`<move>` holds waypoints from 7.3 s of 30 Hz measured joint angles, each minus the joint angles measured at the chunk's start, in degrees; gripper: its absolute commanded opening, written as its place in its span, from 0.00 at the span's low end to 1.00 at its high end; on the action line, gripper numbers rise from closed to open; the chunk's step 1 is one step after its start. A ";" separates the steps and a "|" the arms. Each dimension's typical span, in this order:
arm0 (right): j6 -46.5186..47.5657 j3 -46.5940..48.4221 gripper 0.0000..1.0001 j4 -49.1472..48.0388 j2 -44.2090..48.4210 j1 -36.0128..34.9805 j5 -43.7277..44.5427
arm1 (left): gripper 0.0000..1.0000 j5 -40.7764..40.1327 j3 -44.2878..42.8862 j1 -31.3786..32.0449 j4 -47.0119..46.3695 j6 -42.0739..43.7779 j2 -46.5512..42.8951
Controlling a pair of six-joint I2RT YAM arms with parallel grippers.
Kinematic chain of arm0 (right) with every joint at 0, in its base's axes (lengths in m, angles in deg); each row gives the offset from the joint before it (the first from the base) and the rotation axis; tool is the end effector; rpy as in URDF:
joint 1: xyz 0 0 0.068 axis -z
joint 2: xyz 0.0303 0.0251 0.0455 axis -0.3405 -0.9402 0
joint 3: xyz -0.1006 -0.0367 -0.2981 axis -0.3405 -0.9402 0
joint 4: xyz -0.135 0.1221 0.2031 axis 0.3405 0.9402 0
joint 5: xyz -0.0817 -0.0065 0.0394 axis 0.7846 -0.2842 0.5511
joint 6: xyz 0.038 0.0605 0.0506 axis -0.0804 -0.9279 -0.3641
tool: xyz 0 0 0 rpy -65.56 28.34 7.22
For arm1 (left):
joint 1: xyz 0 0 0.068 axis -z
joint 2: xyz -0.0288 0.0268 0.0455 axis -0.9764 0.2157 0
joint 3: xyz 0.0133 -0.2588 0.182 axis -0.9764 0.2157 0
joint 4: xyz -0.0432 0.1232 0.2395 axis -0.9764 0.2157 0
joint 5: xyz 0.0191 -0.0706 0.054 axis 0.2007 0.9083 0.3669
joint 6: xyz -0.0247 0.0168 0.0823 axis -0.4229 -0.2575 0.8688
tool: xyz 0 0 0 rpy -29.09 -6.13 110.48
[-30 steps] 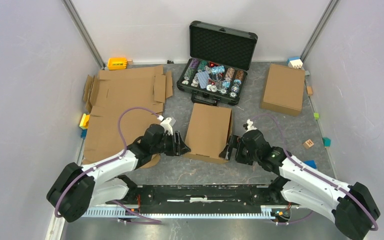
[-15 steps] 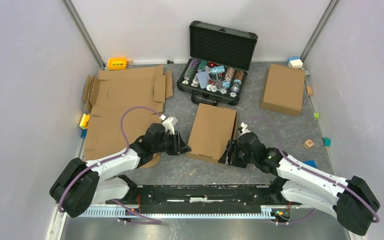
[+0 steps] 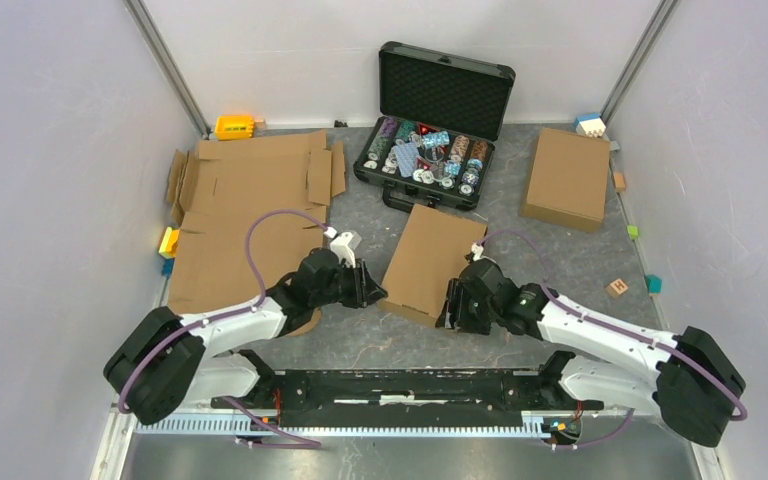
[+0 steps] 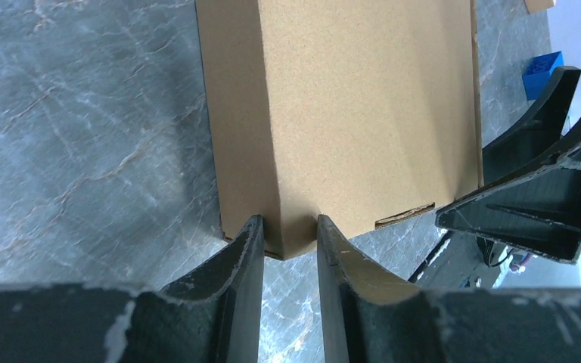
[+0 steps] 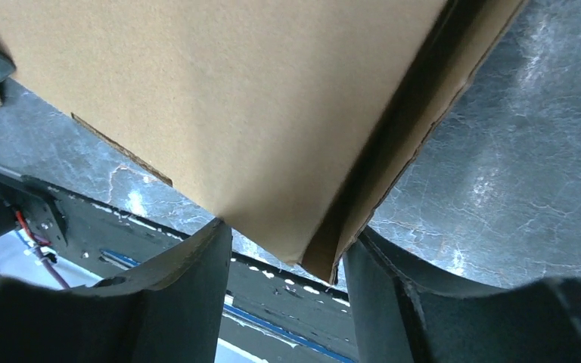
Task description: Fold the paper box
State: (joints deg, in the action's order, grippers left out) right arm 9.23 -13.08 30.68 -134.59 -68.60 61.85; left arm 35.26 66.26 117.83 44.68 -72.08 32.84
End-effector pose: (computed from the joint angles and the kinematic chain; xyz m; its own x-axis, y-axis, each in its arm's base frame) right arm 0.1319 0.1549 0.1758 -0.9358 0.2143 -0.2797 0.0472 0.8629 0.5032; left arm 0.1812 -0.1788 0.1748 -0.7962 -0.0844 -0.5991 0.3869 0.6903 -0.6114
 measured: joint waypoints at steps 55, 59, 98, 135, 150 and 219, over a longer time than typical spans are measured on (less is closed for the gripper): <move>36.24 5.62 0.78 6.21 10.67 14.27 10.36 | 0.49 5.11 -2.32 3.74 7.52 -5.66 -3.72; 37.77 5.55 0.07 7.52 13.84 14.32 15.50 | 0.39 5.05 -2.32 3.74 8.81 -5.66 -3.76; 32.81 2.10 0.00 -1.75 -7.39 4.66 18.12 | 0.02 1.64 -6.08 7.21 7.80 -5.90 13.14; 30.10 -6.34 0.00 -0.76 6.19 17.68 19.67 | 0.02 -11.08 -11.26 9.57 23.19 -1.77 2.58; 33.11 -5.25 0.00 -9.05 3.34 8.96 10.14 | 0.02 -18.58 -19.96 16.35 29.09 -2.64 14.62; 28.76 0.02 0.00 1.20 -0.50 -3.93 25.97 | 0.02 -21.31 -20.46 17.16 29.44 -2.75 15.93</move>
State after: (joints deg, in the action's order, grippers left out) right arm 37.99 -13.06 31.88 -135.09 -72.53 87.81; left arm 13.95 45.81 134.99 74.12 -74.83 48.77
